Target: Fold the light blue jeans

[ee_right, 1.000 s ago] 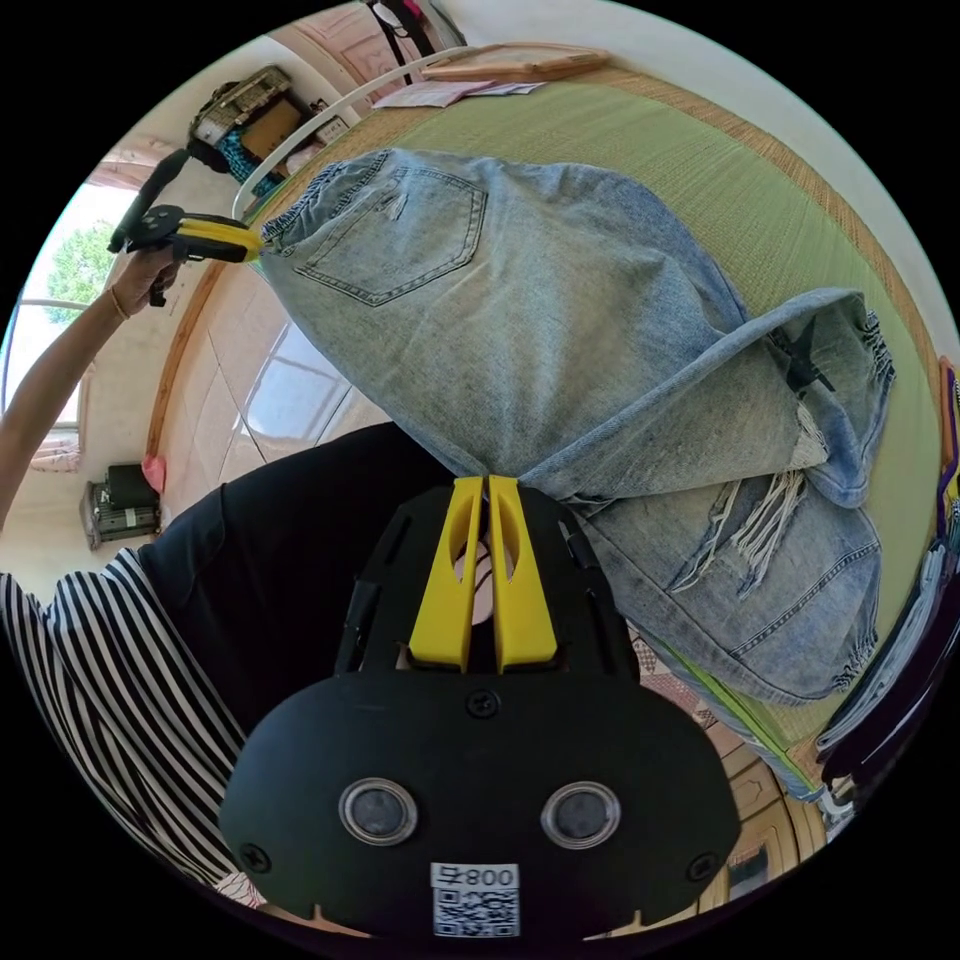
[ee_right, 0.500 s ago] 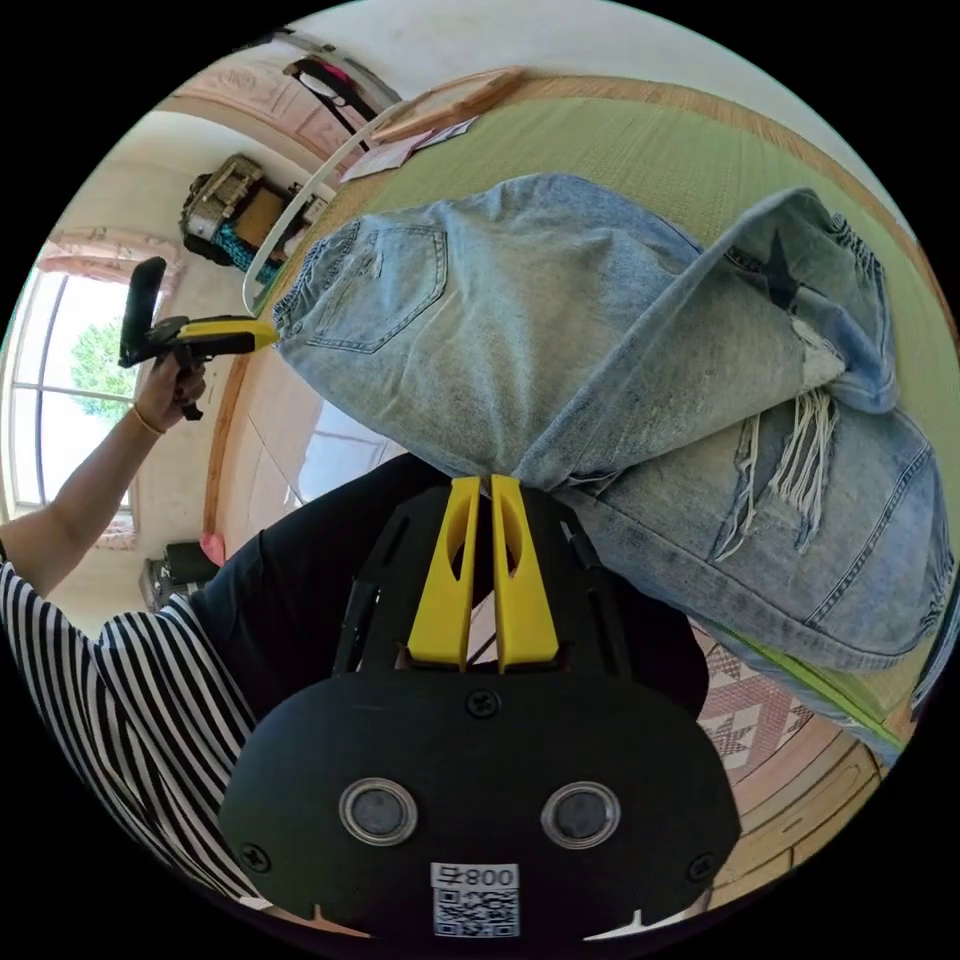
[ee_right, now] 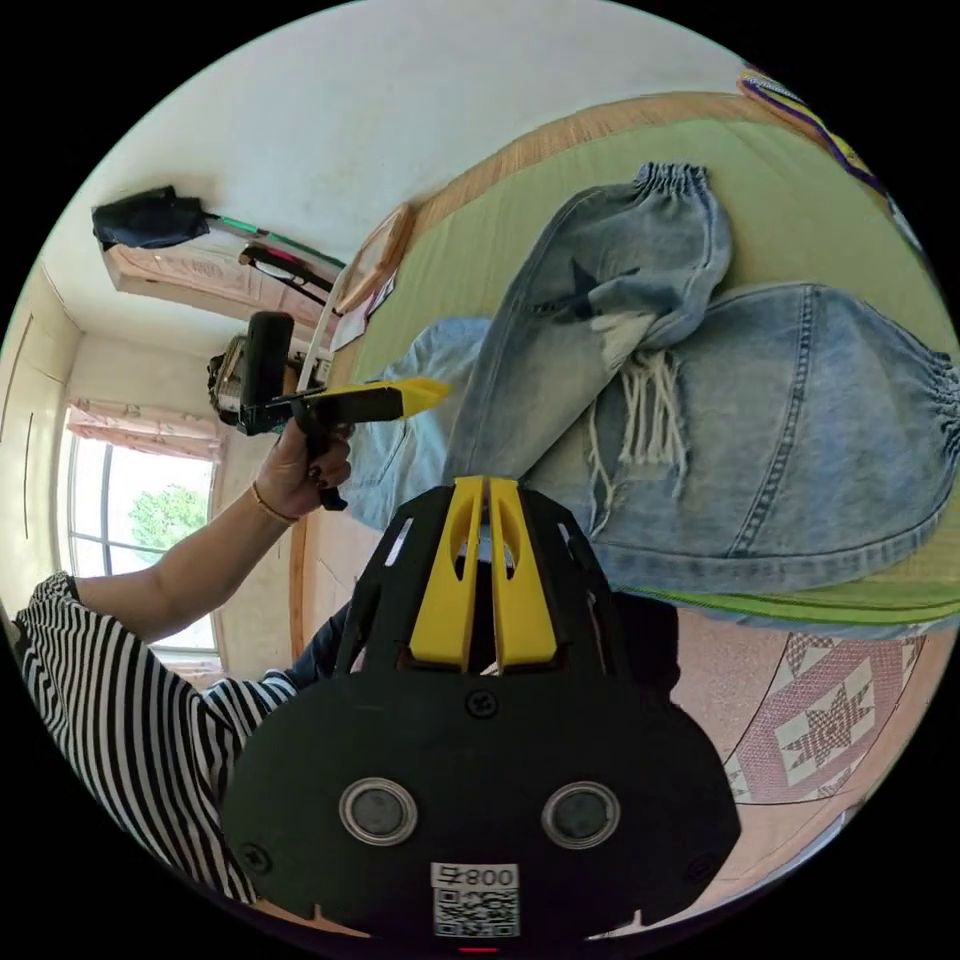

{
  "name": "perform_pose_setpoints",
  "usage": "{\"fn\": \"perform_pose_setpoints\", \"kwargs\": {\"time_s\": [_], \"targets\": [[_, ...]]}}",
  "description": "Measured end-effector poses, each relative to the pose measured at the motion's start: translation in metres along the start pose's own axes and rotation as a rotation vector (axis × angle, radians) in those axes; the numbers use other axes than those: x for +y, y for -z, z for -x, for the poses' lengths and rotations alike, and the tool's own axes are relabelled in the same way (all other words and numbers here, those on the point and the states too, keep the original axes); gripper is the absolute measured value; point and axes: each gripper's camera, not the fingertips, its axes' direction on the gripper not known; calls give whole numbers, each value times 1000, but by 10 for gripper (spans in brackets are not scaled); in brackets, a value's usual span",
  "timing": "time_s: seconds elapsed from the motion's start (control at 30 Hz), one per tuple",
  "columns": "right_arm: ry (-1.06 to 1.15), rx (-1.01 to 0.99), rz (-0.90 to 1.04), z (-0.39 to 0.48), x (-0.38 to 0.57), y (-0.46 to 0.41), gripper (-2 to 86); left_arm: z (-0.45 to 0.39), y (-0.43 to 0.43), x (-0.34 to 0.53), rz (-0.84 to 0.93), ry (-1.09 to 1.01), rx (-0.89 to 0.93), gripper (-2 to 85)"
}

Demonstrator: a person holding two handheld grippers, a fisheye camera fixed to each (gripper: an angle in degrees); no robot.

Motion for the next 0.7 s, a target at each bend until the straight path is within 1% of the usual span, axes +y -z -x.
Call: {"fn": "perform_pose_setpoints", "kwargs": {"time_s": [0.07,0.2,0.27,0.47,0.6,0.7], "targets": [[-18,29,-50,-11,-28,23,37,9,-15,-23,21,12,-31,110],[-27,78,-83,-21,-80,46,67,21,-39,-46,57,22,-68,103],[-32,109,-67,-25,-119,52,82,27,-52,-55,56,25,-53,89],[-57,201,-17,-30,-206,54,91,32,-79,-66,17,20,-31,57],[-95,266,40,-37,-244,48,92,30,-96,-73,1,-1,-14,46],[-127,356,111,-45,-263,43,90,25,-111,-81,6,-37,-1,42]]}}
